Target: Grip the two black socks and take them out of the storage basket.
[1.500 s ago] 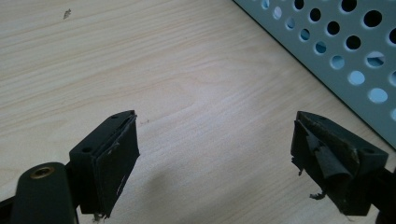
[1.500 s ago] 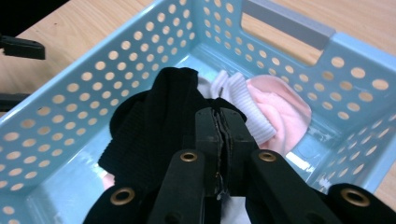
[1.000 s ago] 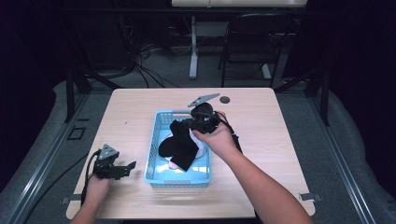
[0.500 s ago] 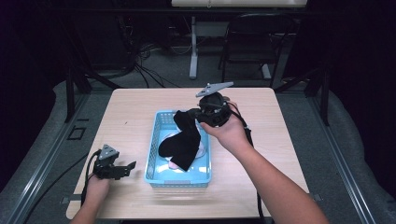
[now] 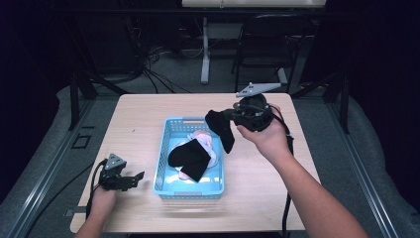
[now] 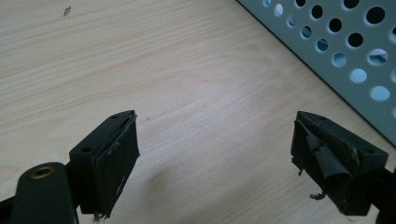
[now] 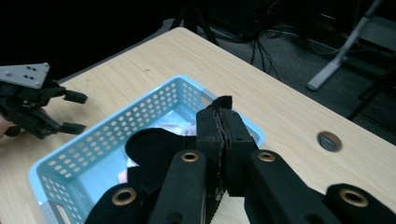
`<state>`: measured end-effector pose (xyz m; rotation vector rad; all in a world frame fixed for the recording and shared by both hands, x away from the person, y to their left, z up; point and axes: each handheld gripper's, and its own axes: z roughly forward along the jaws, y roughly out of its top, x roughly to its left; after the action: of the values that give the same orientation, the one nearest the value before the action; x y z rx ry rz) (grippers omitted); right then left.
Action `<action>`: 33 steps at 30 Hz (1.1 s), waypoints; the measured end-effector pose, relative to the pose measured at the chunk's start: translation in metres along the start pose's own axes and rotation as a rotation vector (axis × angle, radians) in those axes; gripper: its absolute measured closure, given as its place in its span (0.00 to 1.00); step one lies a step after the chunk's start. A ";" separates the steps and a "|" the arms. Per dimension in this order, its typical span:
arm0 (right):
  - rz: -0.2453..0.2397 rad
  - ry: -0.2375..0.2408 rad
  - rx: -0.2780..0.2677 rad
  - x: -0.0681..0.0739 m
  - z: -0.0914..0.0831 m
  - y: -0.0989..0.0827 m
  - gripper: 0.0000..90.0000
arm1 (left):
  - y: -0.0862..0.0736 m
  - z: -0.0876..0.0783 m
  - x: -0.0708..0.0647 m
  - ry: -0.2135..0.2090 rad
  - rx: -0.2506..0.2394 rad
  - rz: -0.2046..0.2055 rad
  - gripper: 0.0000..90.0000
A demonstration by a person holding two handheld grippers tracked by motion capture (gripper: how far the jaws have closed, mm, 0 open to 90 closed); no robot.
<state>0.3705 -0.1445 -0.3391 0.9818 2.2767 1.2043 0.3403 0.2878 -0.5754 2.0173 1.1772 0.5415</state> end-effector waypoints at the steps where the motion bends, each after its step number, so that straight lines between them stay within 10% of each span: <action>1: 0.000 0.000 0.000 0.000 0.000 0.000 0.97 | 0.000 0.000 0.000 0.000 0.000 0.000 0.17; 24: 0.142 -0.091 0.114 -0.047 0.022 -0.081 0.97 | -0.001 0.000 0.000 0.001 0.005 -0.002 0.17; 33: 0.276 -0.212 0.226 -0.088 0.027 -0.153 0.97 | -0.001 0.001 0.000 0.002 0.005 0.000 0.17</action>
<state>0.3851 -0.2531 -0.4799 1.4734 2.1920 0.9009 0.3401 0.2874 -0.5761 2.0214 1.1811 0.5407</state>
